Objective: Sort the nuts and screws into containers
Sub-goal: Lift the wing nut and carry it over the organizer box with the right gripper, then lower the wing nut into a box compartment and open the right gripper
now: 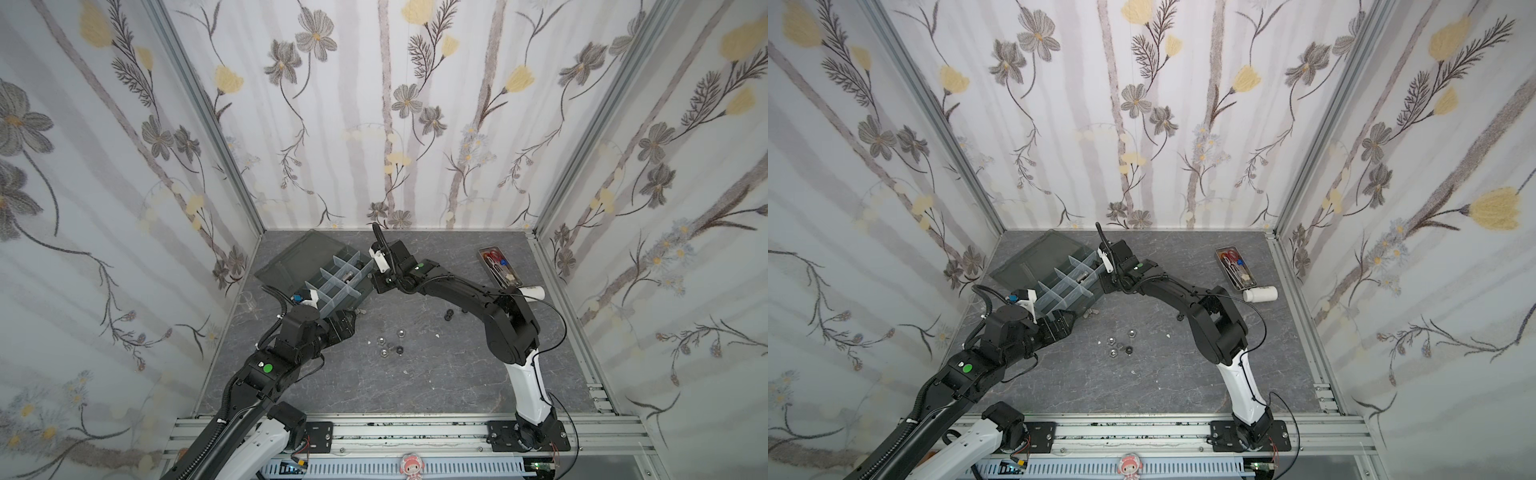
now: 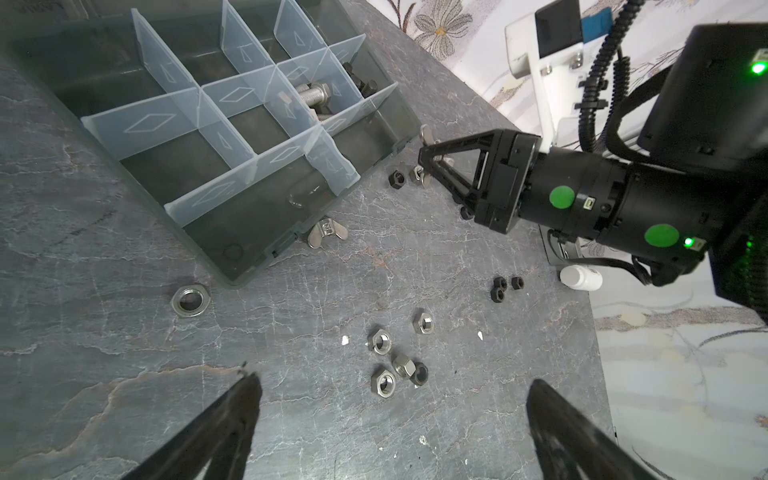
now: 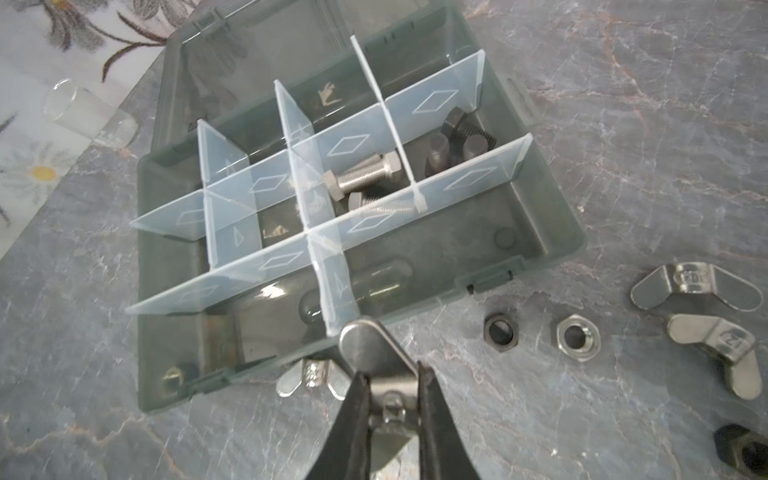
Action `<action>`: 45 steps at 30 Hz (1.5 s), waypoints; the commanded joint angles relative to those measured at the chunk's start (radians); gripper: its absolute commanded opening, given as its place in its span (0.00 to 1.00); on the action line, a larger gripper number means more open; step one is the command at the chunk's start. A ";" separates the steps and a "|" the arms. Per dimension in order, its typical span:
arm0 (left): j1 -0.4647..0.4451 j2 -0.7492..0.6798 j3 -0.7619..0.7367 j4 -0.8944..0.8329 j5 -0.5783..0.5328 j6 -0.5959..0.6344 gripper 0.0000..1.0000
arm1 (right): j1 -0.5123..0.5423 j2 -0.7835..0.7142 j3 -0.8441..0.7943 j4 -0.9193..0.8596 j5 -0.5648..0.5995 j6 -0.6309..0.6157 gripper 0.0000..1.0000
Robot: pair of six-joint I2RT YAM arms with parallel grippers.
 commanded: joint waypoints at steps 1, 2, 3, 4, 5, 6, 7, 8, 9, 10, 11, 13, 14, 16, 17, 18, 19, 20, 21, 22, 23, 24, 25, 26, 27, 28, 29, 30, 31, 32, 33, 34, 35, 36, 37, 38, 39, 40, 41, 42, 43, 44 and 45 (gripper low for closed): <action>0.001 0.005 0.009 -0.015 -0.021 0.014 1.00 | -0.012 0.042 0.048 0.032 -0.034 0.024 0.09; 0.002 0.005 0.010 -0.018 -0.022 0.015 1.00 | -0.017 0.057 0.063 0.039 -0.040 0.028 0.09; 0.001 0.005 0.009 -0.021 -0.023 0.017 1.00 | -0.020 0.072 0.074 0.050 -0.047 0.031 0.09; 0.001 0.005 0.009 -0.024 -0.023 0.016 1.00 | -0.024 0.084 0.084 0.060 -0.056 0.037 0.09; 0.001 0.003 0.006 -0.026 -0.024 0.017 1.00 | -0.026 0.097 0.093 0.073 -0.061 0.045 0.09; 0.000 0.005 0.003 -0.029 -0.025 0.017 1.00 | -0.030 0.110 0.106 0.081 -0.069 0.051 0.09; 0.001 0.004 0.000 -0.031 -0.025 0.017 1.00 | -0.033 0.123 0.117 0.086 -0.074 0.058 0.09; 0.001 0.005 -0.002 -0.033 -0.025 0.017 1.00 | -0.036 0.137 0.130 0.089 -0.079 0.064 0.09; 0.001 0.006 -0.002 -0.033 -0.023 0.017 1.00 | -0.039 0.152 0.145 0.092 -0.086 0.071 0.09; 0.002 0.006 -0.003 -0.034 -0.023 0.016 1.00 | -0.041 0.161 0.156 0.096 -0.090 0.076 0.09; 0.001 0.007 -0.002 -0.034 -0.020 0.015 1.00 | -0.043 0.175 0.167 0.101 -0.095 0.082 0.10; 0.001 0.012 0.003 -0.037 -0.018 0.016 1.00 | -0.048 0.196 0.184 0.112 -0.103 0.093 0.10; 0.001 0.017 0.004 -0.039 -0.017 0.016 1.00 | -0.051 0.206 0.193 0.116 -0.107 0.098 0.10; 0.001 0.026 0.008 -0.040 -0.015 0.017 1.00 | -0.058 0.224 0.208 0.127 -0.114 0.112 0.11; 0.002 0.030 0.007 -0.041 -0.013 0.018 1.00 | -0.062 0.231 0.214 0.135 -0.119 0.119 0.11; 0.001 0.036 0.007 -0.042 -0.012 0.019 1.00 | -0.066 0.238 0.217 0.142 -0.123 0.127 0.12; 0.001 0.039 0.009 -0.042 -0.011 0.019 1.00 | -0.068 0.243 0.219 0.147 -0.129 0.133 0.13; 0.001 0.042 0.009 -0.043 -0.008 0.019 1.00 | -0.071 0.248 0.222 0.152 -0.134 0.137 0.16; 0.001 0.046 0.010 -0.043 -0.007 0.019 1.00 | -0.074 0.251 0.225 0.155 -0.136 0.143 0.19; 0.001 0.049 0.013 -0.045 -0.006 0.020 1.00 | -0.075 0.254 0.226 0.157 -0.137 0.146 0.24; 0.001 0.053 0.016 -0.048 -0.005 0.022 1.00 | -0.077 0.254 0.226 0.158 -0.138 0.148 0.28; 0.001 0.058 0.020 -0.050 -0.004 0.024 1.00 | -0.079 0.254 0.227 0.158 -0.140 0.151 0.31; 0.002 0.064 0.023 -0.053 -0.003 0.026 1.00 | -0.079 0.254 0.228 0.158 -0.141 0.150 0.34; 0.000 0.071 0.028 -0.057 -0.003 0.028 0.99 | -0.080 0.251 0.227 0.158 -0.142 0.152 0.38; 0.001 0.079 0.031 -0.061 -0.002 0.031 0.99 | -0.080 0.248 0.226 0.155 -0.142 0.151 0.40; 0.001 0.088 0.035 -0.066 -0.001 0.035 0.99 | -0.081 0.245 0.226 0.154 -0.142 0.151 0.42; 0.000 0.098 0.041 -0.071 -0.001 0.040 0.98 | -0.081 0.240 0.226 0.151 -0.142 0.151 0.44; 0.002 0.109 0.048 -0.078 -0.002 0.046 0.97 | -0.080 0.235 0.226 0.150 -0.140 0.150 0.45; 0.001 0.118 0.055 -0.085 -0.002 0.052 0.97 | -0.081 0.230 0.226 0.144 -0.139 0.148 0.45; 0.000 0.127 0.061 -0.092 0.000 0.057 0.96 | -0.081 0.222 0.226 0.140 -0.136 0.147 0.45; 0.000 0.140 0.067 -0.097 0.003 0.061 0.94 | -0.080 0.215 0.226 0.132 -0.134 0.147 0.46; -0.001 0.151 0.074 -0.102 0.006 0.064 0.92 | -0.082 0.208 0.225 0.127 -0.132 0.147 0.46; -0.001 0.164 0.084 -0.107 0.009 0.070 0.91 | -0.082 0.199 0.225 0.115 -0.130 0.145 0.46; -0.003 0.175 0.090 -0.113 0.004 0.074 0.89 | -0.083 0.185 0.223 0.105 -0.130 0.144 0.46; -0.006 0.184 0.098 -0.120 -0.003 0.077 0.87 | -0.085 0.169 0.216 0.102 -0.127 0.142 0.46; -0.010 0.196 0.108 -0.126 -0.012 0.082 0.86 | -0.085 0.148 0.198 0.101 -0.124 0.140 0.46; -0.013 0.207 0.117 -0.130 -0.022 0.086 0.85 | -0.085 0.122 0.171 0.107 -0.120 0.137 0.46; -0.019 0.217 0.126 -0.133 -0.029 0.090 0.84 | -0.085 0.091 0.142 0.119 -0.114 0.135 0.46; -0.025 0.228 0.131 -0.136 -0.038 0.094 0.84 | -0.085 0.062 0.112 0.130 -0.106 0.134 0.46; -0.032 0.241 0.139 -0.137 -0.050 0.097 0.84 | -0.085 0.025 0.072 0.144 -0.097 0.132 0.46; -0.038 0.253 0.144 -0.137 -0.057 0.101 0.84 | -0.085 0.000 0.039 0.158 -0.091 0.131 0.46; -0.046 0.266 0.148 -0.135 -0.065 0.104 0.83 | -0.088 -0.043 -0.010 0.177 -0.082 0.131 0.46; -0.054 0.282 0.150 -0.133 -0.072 0.106 0.83 | -0.090 -0.077 -0.050 0.191 -0.076 0.132 0.46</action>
